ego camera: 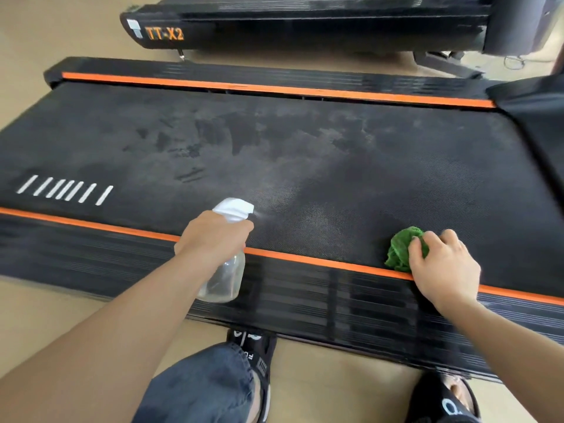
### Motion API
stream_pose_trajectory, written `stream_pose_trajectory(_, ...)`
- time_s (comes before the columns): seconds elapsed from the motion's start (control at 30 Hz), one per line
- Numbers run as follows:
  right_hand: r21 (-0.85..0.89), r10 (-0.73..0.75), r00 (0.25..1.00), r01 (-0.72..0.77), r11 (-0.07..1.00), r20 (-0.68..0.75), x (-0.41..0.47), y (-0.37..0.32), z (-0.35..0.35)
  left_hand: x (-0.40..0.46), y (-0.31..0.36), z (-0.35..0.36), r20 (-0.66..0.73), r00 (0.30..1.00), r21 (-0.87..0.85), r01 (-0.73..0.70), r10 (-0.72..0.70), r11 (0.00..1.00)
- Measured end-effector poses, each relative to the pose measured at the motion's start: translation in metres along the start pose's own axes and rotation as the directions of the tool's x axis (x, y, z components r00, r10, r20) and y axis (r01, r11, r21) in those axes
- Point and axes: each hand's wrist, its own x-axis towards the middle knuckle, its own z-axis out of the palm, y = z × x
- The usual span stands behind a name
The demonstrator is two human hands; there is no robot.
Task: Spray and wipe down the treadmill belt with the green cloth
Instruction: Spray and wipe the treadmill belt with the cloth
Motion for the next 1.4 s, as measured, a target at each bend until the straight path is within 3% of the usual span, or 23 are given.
stream_pose_trajectory(0.27, -0.004, -0.005, 1.0, 0.005, 1.0, 0.008, 0.0, 0.0, -0.001, 0.001, -0.008, -0.004, 0.092, 0.996, -0.19, 0.035, -0.017, 0.981)
stream_pose_trajectory(0.53, -0.009, 0.001, 1.0, -0.001, 1.0, 0.01, 0.0, 0.0, 0.0, 0.001, -0.001, 0.015, 0.188, 0.981, -0.103, -0.032, 0.051, 0.994)
stream_pose_trajectory(0.77, -0.009, 0.001, 1.0, -0.001, 1.0, 0.011, 0.001, -0.001, 0.0, -0.004, 0.014, 0.023, 0.235, 0.965, -0.272, -0.046, 0.113, 0.961)
stream_pose_trajectory(1.17, -0.018, 0.006, 1.0, -0.005, 1.0, 0.021, 0.001, 0.0, 0.0, 0.016, 0.0, -0.009, -0.091, 0.993, -0.247, 0.051, -0.076, 0.968)
stream_pose_trajectory(1.4, -0.024, 0.008, 0.999, -0.007, 1.0, 0.032, 0.0, -0.002, -0.002, 0.019, -0.01, -0.022, -0.144, 0.981, -0.318, 0.077, -0.128, 0.945)
